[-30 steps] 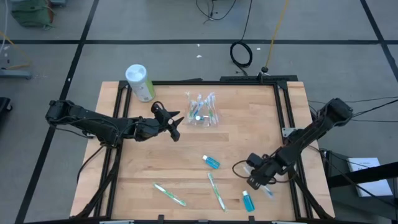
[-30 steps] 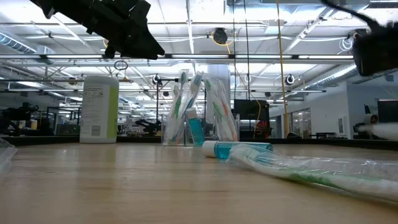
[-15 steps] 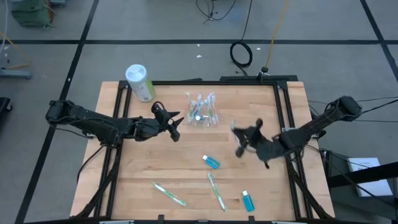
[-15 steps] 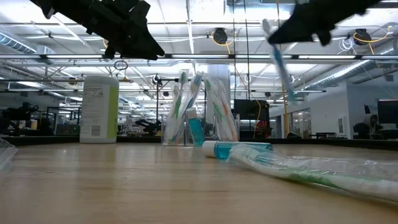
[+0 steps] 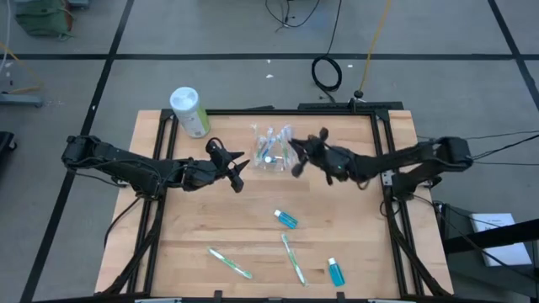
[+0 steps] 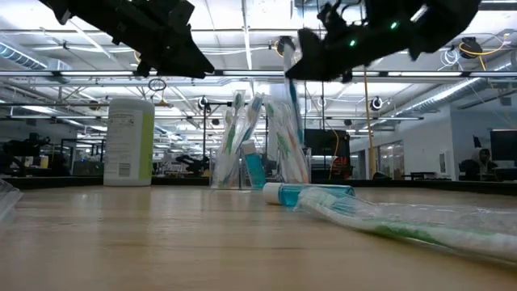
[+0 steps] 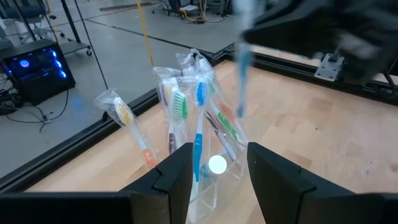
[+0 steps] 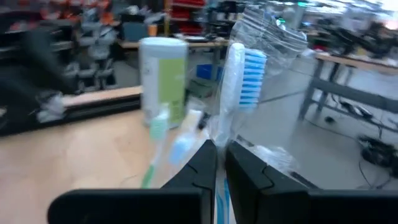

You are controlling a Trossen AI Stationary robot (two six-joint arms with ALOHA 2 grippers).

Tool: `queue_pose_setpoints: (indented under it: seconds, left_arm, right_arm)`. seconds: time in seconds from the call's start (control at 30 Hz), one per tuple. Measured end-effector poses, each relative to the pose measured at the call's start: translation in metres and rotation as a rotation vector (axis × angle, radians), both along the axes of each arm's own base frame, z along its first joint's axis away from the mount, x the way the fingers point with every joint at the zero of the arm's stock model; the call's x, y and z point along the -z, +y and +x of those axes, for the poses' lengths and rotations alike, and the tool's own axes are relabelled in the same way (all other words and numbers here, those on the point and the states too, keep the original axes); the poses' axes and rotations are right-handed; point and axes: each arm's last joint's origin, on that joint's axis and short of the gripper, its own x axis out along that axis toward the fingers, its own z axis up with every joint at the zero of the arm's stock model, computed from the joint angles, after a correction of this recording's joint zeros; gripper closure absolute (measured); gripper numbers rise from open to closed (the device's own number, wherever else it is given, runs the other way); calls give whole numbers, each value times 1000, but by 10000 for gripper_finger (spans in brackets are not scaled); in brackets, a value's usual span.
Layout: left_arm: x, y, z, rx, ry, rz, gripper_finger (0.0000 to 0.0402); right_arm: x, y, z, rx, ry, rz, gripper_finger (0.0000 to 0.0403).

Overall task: Pick & Place toothbrushing station
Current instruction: Put the blue toothbrush to the right of the transparent organizer

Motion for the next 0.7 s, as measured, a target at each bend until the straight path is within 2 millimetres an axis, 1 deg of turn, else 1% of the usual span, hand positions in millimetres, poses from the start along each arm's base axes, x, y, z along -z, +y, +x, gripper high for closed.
queue_pose_setpoints:
  seconds: [0.07,0.13,0.2,0.33,0.5,0.63,0.7]
  left_arm:
    - [0,0,0,0,0,0,243]
    - [0,0,0,0,0,0,243]
    - [0,0,0,-1,-3,-5,243]
    - [0,0,0,-7,-15,-23,243]
    - [0,0,0,-10,-21,-31,243]
    - [1,-1,0,-9,-29,-49,243]
    - [3,-3,1,-14,-35,-73,243]
  right_arm:
    - [10,-11,5,9,-20,35,388]
    - [22,-17,10,-27,-9,90,388]
    - [33,-19,13,-46,20,138,388]
    - [50,-18,17,-3,42,184,388]
    - [60,-18,19,16,73,207,386]
    - [59,-18,18,17,80,204,378]
    - [54,-18,17,16,70,203,372]
